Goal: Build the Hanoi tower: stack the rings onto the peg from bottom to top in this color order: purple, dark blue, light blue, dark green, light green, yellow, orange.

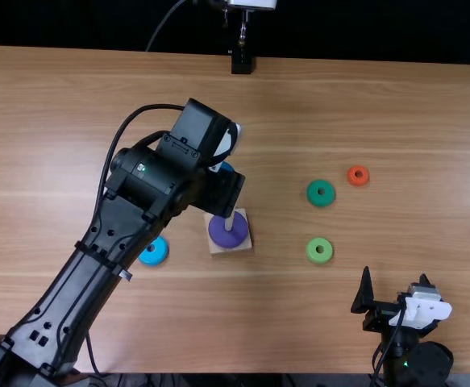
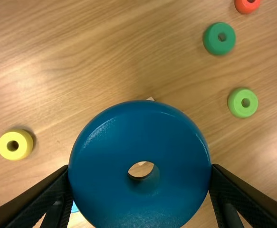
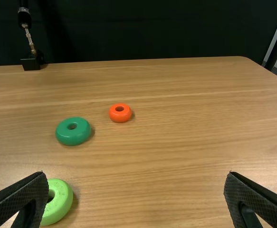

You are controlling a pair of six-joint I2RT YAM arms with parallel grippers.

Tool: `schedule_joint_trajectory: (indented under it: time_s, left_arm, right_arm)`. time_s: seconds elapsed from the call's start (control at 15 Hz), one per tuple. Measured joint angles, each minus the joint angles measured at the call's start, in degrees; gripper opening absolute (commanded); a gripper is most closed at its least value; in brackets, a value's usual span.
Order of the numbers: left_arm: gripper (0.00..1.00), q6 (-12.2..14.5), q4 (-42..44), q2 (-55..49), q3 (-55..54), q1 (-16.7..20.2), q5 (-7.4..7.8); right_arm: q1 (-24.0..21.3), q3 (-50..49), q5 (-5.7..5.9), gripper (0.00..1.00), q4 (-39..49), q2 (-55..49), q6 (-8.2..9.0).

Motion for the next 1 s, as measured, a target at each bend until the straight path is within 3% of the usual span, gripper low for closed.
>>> schedule_joint_trajectory:
  time_s: [0.33,1.0]
  left_arm:
    - [0.0,0.0,-0.1,0.3,-2.7,-2.8,0.37]
    - [0.0,-1.7,1.1,2.7,-2.8,-3.7,0.59]
  right_arm:
    - [0.0,0.0,0.0,1.0,0.0,0.0,0.0]
    - [0.0,0.0,0.0,1.0,0.0,0.0,0.02]
